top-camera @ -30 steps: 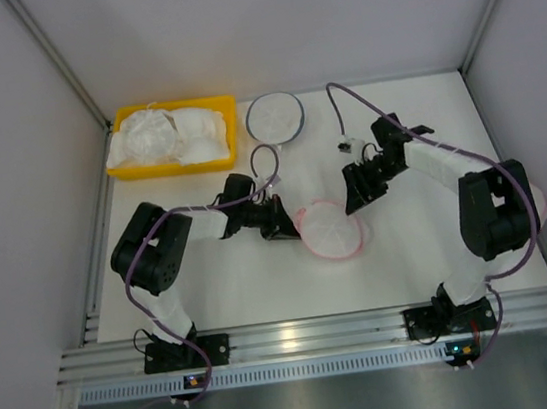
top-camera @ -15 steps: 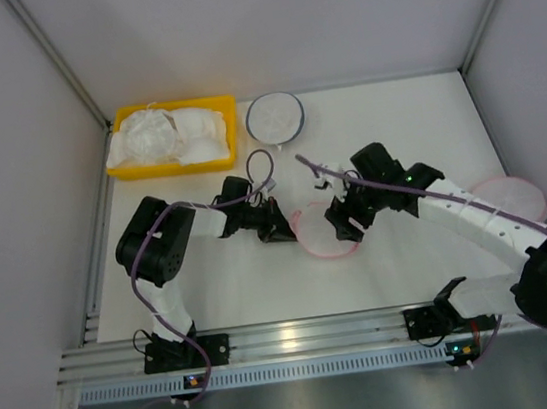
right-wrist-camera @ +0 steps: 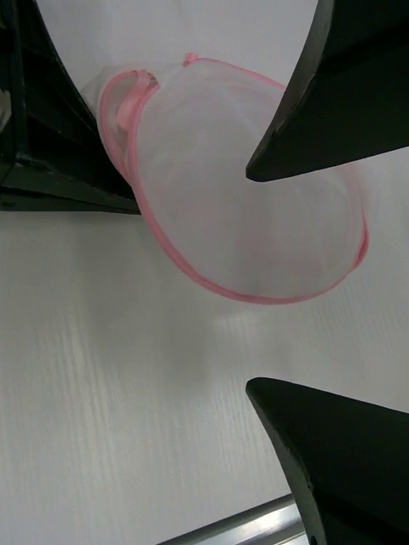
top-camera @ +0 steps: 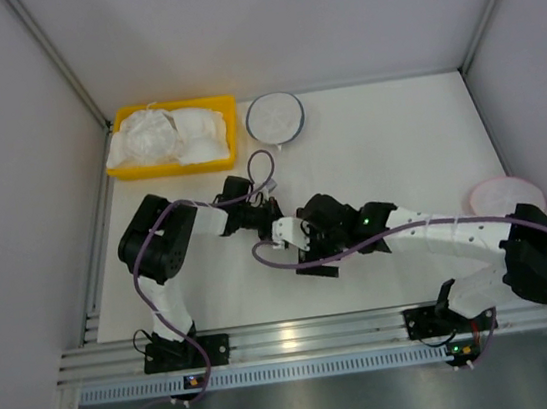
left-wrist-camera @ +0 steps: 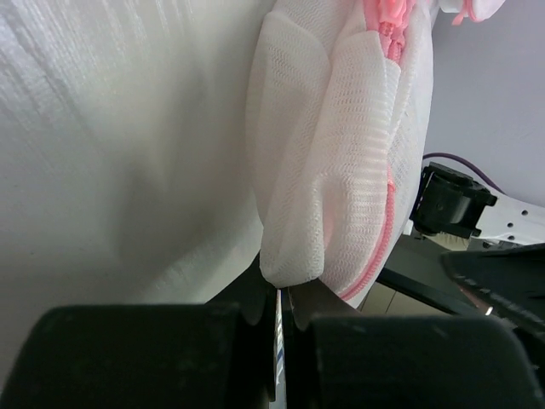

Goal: Place the bra in the laundry bag and zip it closed

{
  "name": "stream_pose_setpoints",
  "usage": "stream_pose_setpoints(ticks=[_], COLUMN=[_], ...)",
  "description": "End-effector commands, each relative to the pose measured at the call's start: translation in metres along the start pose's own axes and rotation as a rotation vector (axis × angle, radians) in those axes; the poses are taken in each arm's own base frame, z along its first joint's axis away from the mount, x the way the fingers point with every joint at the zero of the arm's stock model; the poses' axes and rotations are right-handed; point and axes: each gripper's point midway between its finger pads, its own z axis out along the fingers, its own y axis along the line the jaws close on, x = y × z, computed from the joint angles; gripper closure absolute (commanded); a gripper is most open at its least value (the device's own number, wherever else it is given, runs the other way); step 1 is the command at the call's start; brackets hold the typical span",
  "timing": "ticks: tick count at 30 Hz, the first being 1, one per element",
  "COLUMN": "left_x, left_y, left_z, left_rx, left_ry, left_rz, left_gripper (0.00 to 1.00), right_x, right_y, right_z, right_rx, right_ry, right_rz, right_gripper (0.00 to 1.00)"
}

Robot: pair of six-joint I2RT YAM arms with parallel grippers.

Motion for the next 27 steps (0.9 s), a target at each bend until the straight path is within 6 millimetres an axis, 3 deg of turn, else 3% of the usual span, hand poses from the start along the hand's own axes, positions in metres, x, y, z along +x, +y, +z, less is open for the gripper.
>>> stream_pose_setpoints(ticks=[1, 5, 8, 13, 14, 15, 17, 22, 24, 25, 26, 27], left_x=[-0.008, -0.007, -0.007, -0.009, -0.008, -0.008, -0.008, -0.004, -0.005, 0.000, 0.000, 0.000], left_y=[-0.007, -0.006, -0.006, -0.004, -0.002, -0.002, 0.000, 0.006, 0.008, 0.012, 0.014, 0.014], left_z=[-0.003, -0.005, -0.006, -0.009, -0.009, -0.009, -0.009, -0.011, -0.012, -0.015, -0.016, -0.016], left_rx=[0.028, 0.023, 0.026, 0.021, 0.019, 0.016, 0.006, -0.028, -0.041, -0.067, -0.076, -0.078], left_ry=[-0.001, -0.002, -0.005, -0.011, -0.012, -0.010, -0.009, 0.020, 0.029, 0.048, 0.051, 0.059], left_rz=[0.033, 0.034, 0.036, 0.041, 0.044, 0.053, 0.073, 0.099, 0.157, 0.146, 0.163, 0.206], left_gripper=[1.00, 1.00, 1.00, 1.00, 1.00, 1.00, 1.00, 1.00, 1.00, 1.00, 1.00, 1.00], right_x=[-0.002, 0.010, 0.014, -0.004, -0.017, -0.028, -0.037, -0.054, -0.048, -0.057, -0.049, -0.042], right_y=[0.000, -0.025, -0.041, -0.047, -0.049, -0.044, -0.043, -0.050, -0.064, -0.066, -0.083, -0.085], right_z=[0.012, 0.022, 0.021, 0.004, -0.005, -0.010, -0.016, -0.027, -0.034, -0.039, -0.045, -0.048], right_rx=[0.066, 0.265, 0.369, 0.391, 0.392, 0.345, 0.326, 0.243, 0.227, 0.178, 0.186, 0.157], right_ry=[0.014, 0.109, 0.135, 0.058, 0.012, -0.018, -0.038, -0.092, -0.094, -0.132, -0.135, -0.118], right_rz=[-0.059, -0.093, -0.087, -0.071, -0.044, -0.028, -0.006, 0.081, 0.149, 0.173, 0.241, 0.270], right_gripper=[0.01, 0.00, 0.18, 0.63, 0.72, 0.87, 0.99, 1.00, 1.00, 1.00, 1.00, 1.00])
